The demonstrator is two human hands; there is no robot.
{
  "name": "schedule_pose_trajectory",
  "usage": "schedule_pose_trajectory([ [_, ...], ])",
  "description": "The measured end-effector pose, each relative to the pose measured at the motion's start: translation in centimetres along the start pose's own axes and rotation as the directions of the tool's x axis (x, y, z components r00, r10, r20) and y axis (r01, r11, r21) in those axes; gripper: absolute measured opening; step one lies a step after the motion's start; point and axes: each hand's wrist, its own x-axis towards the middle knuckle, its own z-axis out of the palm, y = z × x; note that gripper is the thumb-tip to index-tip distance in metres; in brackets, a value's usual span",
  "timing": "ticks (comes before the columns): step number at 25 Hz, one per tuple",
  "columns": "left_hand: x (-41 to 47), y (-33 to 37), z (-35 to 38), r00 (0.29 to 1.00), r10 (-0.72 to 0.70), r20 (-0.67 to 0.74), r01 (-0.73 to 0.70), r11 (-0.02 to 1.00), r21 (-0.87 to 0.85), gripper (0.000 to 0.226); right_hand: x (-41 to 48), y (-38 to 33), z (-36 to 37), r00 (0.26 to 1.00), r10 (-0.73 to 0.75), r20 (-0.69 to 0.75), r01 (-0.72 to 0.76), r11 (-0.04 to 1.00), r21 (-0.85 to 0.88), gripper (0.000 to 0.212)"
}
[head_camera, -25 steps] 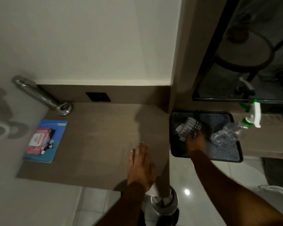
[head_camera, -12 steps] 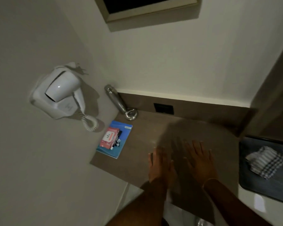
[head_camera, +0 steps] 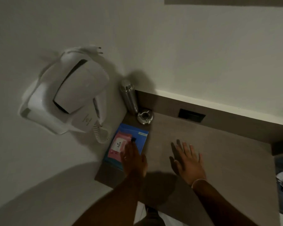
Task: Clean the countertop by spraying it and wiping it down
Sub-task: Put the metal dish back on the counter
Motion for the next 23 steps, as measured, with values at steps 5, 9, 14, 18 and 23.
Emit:
schedule_pose_trajectory([
  [5, 4.0, -2.2, -0.6, 0.996, -0.073, -0.052, 0.075, 0.997, 0.028, 0.066, 1.7, -1.7, -0.6, 1.0, 0.019, -0.007, -0.019, 1.0, -0.023, 0.073],
  [9, 4.2, -2.0, -0.3, 0.996, -0.044, -0.082, 0.051, 0.995, 0.088, 0.064, 2.2, -0.9, -0.6, 0.996, 0.089, -0.006, -0.09, 0.996, -0.016, 0.073],
  [14, 7.1, 2.5, -2.3, 0.999, 0.037, -0.025, -0.038, 0.999, -0.033, 0.072, 2.4, -0.5, -0.3, 0.995, 0.099, 0.031, -0.1, 0.994, 0.033, 0.069],
  [18, 11.5, 7.8, -3.8, 0.998, 0.055, 0.031, -0.049, 0.982, -0.181, 0.084, 2.2, -0.1, 0.0, 0.994, 0.106, -0.011, -0.104, 0.988, 0.117, 0.066],
  [23, 16.0, 10.7, -3.0, 0.99, -0.109, 0.088, 0.13, 0.948, -0.289, 0.089, -0.4, 3.8, 1.4, 0.974, 0.221, -0.044, -0.21, 0.962, 0.174, 0.066],
])
